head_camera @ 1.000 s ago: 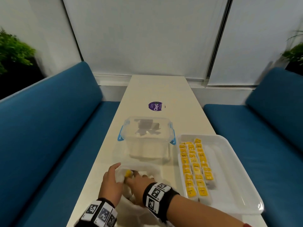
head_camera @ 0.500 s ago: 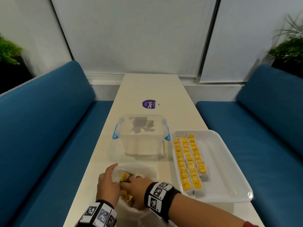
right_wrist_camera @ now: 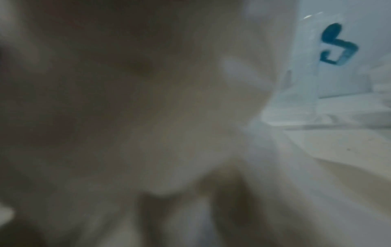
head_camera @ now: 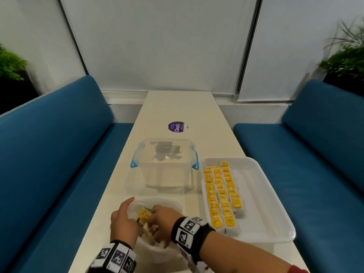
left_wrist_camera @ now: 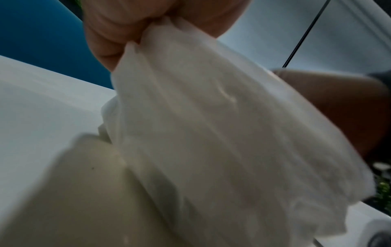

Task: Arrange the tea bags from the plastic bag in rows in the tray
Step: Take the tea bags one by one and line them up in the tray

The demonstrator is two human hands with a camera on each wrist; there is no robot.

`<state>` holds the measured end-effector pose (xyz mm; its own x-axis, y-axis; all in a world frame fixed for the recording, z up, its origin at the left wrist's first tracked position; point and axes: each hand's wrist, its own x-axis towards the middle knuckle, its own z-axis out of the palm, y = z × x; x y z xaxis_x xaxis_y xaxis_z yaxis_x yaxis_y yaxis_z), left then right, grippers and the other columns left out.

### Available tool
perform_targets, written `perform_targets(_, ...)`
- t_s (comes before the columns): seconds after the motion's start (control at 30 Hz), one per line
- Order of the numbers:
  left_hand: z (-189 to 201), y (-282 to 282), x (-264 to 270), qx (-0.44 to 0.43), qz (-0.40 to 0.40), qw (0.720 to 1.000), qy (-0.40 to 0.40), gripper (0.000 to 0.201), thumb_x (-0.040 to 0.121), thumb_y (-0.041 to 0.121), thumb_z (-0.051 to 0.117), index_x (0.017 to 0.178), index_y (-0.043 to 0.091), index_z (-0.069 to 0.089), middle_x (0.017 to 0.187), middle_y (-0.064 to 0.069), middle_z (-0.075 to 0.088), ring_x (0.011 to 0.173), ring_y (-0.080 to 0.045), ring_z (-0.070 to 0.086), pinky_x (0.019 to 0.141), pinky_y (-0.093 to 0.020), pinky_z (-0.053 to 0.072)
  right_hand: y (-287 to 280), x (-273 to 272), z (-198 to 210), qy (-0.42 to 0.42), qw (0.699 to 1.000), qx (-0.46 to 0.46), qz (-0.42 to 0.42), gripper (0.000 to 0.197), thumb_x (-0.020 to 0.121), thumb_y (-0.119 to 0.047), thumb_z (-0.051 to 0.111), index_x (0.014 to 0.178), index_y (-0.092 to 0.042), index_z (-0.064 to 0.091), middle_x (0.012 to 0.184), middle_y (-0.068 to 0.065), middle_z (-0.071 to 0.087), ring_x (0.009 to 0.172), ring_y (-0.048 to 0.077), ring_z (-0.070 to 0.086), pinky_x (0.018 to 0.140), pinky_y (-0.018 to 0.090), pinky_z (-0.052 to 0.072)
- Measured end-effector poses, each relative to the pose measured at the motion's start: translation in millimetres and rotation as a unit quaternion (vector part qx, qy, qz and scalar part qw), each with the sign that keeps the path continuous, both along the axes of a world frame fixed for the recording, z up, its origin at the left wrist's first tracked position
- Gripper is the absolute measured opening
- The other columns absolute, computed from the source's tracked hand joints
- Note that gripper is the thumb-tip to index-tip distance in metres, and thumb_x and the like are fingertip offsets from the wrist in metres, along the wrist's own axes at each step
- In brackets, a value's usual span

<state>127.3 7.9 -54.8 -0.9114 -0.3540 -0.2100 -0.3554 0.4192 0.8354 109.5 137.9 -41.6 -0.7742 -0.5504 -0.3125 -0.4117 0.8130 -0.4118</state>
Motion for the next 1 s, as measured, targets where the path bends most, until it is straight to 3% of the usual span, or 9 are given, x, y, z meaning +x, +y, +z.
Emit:
perform_targets(0.1, -0.8, 0.2, -5.0, 0.002, 0.021, 1.000, -0.008, 0.063, 0.083, -0.010, 0.033, 0.133, 0.026, 0.045, 0.125, -0.019, 0.039, 0.098, -0.035, 0.048, 0.091, -0.043, 0.043, 4.8, -7.4, 14.8, -0.051, 0.988, -0.112, -0.088, 0.025, 0.077, 0.000, 0.065, 0.101, -0.007, 0.068, 0.104, 0.012, 0.053, 0.100, 0.030, 0.056, 0.081, 0.030, 0.046)
perform_targets(0.23, 11.9, 2.9, -7.7, -0.089, 0.043, 0.995, -0.023, 0.062, 0.079, 0.004, 0.056, 0.137, 0.022, 0.042, 0.139, -0.016, 0.036, 0.122, -0.038, 0.034, 0.103, -0.048, 0.033, 24.0, -17.6, 34.2, -0.218, 0.912, -0.297, -0.179, 0.028, 0.077, 0.013, 0.060, 0.072, -0.015, 0.060, 0.076, 0.010, 0.059, 0.048, 0.010, 0.058, 0.048, 0.020, 0.054)
perform_targets(0.33, 37.6, 17.0, -7.6, -0.092, 0.013, 0.988, 0.127, 0.056, 0.075, 0.011, 0.054, 0.130, 0.018, 0.047, 0.139, -0.010, 0.038, 0.127, -0.029, 0.032, 0.107, -0.045, 0.028, 50.4, -27.7, 55.9, -0.255, 0.881, -0.363, -0.167, 0.030, 0.075, 0.017, 0.059, 0.068, -0.012, 0.061, 0.070, 0.011, 0.062, 0.043, 0.012, 0.059, 0.049, 0.026, 0.057)
perform_targets(0.43, 67.5, 48.3, -13.5, 0.107, -0.060, 0.967, 0.221, 0.033, 0.090, 0.017, 0.050, 0.121, 0.027, 0.048, 0.129, 0.000, 0.047, 0.117, -0.015, 0.043, 0.098, -0.032, 0.034, 78.2, -34.6, 76.0, -0.266, 0.849, -0.426, -0.162, 0.029, 0.074, 0.021, 0.056, 0.070, -0.008, 0.060, 0.059, 0.007, 0.065, 0.046, 0.017, 0.060, 0.049, 0.029, 0.056)
perform_targets(0.53, 76.1, 81.5, -27.1, 0.302, -0.069, 0.945, 0.102, 0.033, 0.097, 0.042, 0.037, 0.123, 0.029, 0.052, 0.123, -0.001, 0.057, 0.110, -0.019, 0.053, 0.095, -0.036, 0.039, 100.6, -35.4, 90.0, -0.276, 0.797, -0.506, -0.179, 0.026, 0.066, 0.017, 0.060, 0.069, -0.008, 0.060, 0.058, 0.009, 0.063, 0.049, 0.021, 0.060, 0.047, 0.029, 0.055)
perform_targets(0.6, 76.4, 102.4, -30.9, 0.432, -0.073, 0.899, 0.004, 0.051, 0.093, 0.056, 0.031, 0.120, 0.022, 0.059, 0.108, -0.006, 0.065, 0.094, -0.024, 0.059, 0.086, -0.040, 0.043, 111.4, -33.9, 94.2, -0.263, 0.781, -0.530, -0.199, 0.022, 0.060, 0.010, 0.061, 0.068, -0.010, 0.060, 0.059, 0.008, 0.061, 0.050, 0.020, 0.060, 0.047, 0.029, 0.054)
perform_targets(0.77, 74.7, 144.6, -30.7, 0.572, -0.081, 0.811, -0.097, 0.062, 0.090, 0.061, 0.031, 0.101, 0.012, 0.067, 0.099, -0.016, 0.071, 0.092, -0.032, 0.064, 0.089, -0.053, 0.046, 128.1, -25.8, 84.0, -0.124, 0.869, -0.416, -0.239, 0.026, 0.070, -0.001, 0.070, 0.079, -0.021, 0.057, 0.073, -0.004, 0.060, 0.068, 0.013, 0.057, 0.070, 0.029, 0.050)
perform_targets(0.93, 71.0, 171.9, -28.8, 0.582, -0.049, 0.801, -0.132, 0.039, 0.094, 0.044, 0.040, 0.095, 0.014, 0.064, 0.072, -0.008, 0.073, 0.060, -0.020, 0.071, 0.053, -0.033, 0.058, 136.4, -10.5, 62.0, 0.034, 0.923, -0.271, -0.272, 0.033, 0.085, -0.027, 0.062, 0.115, -0.018, 0.052, 0.110, 0.003, 0.059, 0.104, 0.018, 0.054, 0.093, 0.037, 0.046)
perform_targets(1.0, 68.7, 180.9, -26.6, 0.585, -0.050, 0.796, -0.147, 0.038, 0.096, 0.041, 0.038, 0.090, 0.014, 0.063, 0.064, -0.008, 0.072, 0.054, -0.019, 0.069, 0.052, -0.028, 0.055, 141.5, -5.0, 53.5, 0.115, 0.936, -0.185, -0.278, 0.041, 0.085, -0.039, 0.056, 0.121, -0.020, 0.049, 0.122, 0.001, 0.052, 0.116, 0.019, 0.044, 0.098, 0.036, 0.037)
